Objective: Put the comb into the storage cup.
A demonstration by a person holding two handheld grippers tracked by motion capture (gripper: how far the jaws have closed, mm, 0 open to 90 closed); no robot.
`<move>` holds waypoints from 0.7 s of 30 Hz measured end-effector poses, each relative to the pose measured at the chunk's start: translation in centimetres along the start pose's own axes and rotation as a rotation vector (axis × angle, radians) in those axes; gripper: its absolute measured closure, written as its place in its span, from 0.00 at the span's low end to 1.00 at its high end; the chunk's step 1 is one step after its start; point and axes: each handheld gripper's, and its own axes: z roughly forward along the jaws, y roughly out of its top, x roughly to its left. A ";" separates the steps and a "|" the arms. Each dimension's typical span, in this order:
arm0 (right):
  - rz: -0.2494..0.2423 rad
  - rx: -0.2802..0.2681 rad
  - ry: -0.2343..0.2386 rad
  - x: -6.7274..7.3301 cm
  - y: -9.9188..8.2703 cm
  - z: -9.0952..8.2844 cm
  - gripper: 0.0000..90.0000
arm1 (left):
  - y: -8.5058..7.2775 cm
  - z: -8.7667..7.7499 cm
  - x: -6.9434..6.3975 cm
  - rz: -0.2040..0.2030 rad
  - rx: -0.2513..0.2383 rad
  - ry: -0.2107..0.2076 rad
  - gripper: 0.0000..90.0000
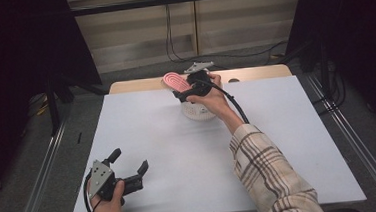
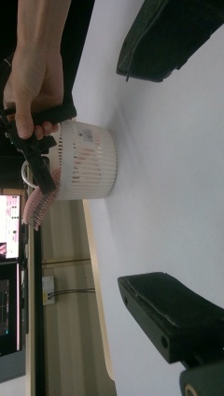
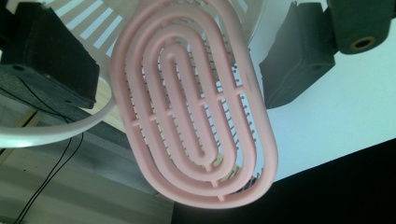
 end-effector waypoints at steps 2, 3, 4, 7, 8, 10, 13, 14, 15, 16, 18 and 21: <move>0.007 -0.010 0.002 0.0 0.1 -0.2 0.11 | 0.0 0.0 0.0 0.003 0.000 0.000 0.02; 0.009 -0.013 -0.002 0.0 0.2 -0.3 0.10 | 0.0 0.0 0.0 0.002 0.000 0.000 0.02; 0.012 -0.013 -0.003 0.0 0.2 -0.4 0.09 | 0.0 0.0 0.0 0.002 -0.001 0.001 0.02; 0.018 -0.020 -0.009 0.0 0.2 -0.6 0.07 | 0.0 0.0 0.0 -0.004 -0.002 0.003 0.02; 0.023 -0.026 -0.008 0.1 0.2 -0.7 0.06 | 0.0 -0.1 0.0 0.003 0.001 0.003 0.02; 0.026 -0.029 -0.012 0.1 0.1 -0.8 0.06 | 0.1 -0.1 0.0 0.005 0.002 0.003 0.02; 0.034 -0.044 -0.015 0.1 0.0 -1.0 0.05 | 0.1 -0.1 0.0 0.005 0.001 0.003 0.02; 0.039 -0.046 -0.016 0.1 0.0 -1.1 0.04 | 0.1 -0.1 0.1 0.006 0.002 0.003 0.02; 0.046 -0.049 -0.017 0.1 0.0 -1.1 0.04 | 0.0 -0.1 0.0 0.002 0.001 0.003 0.02; 0.049 -0.053 -0.017 0.1 0.1 -1.3 0.04 | 0.0 -0.1 0.1 0.004 0.002 0.003 0.02; 0.050 -0.060 -0.018 0.2 0.1 -1.5 0.04 | 0.0 -0.1 0.1 0.002 0.001 0.003 0.02; 0.054 -0.076 -0.021 0.2 0.2 -1.8 0.03 | 0.1 -0.1 0.1 0.007 0.003 0.004 0.02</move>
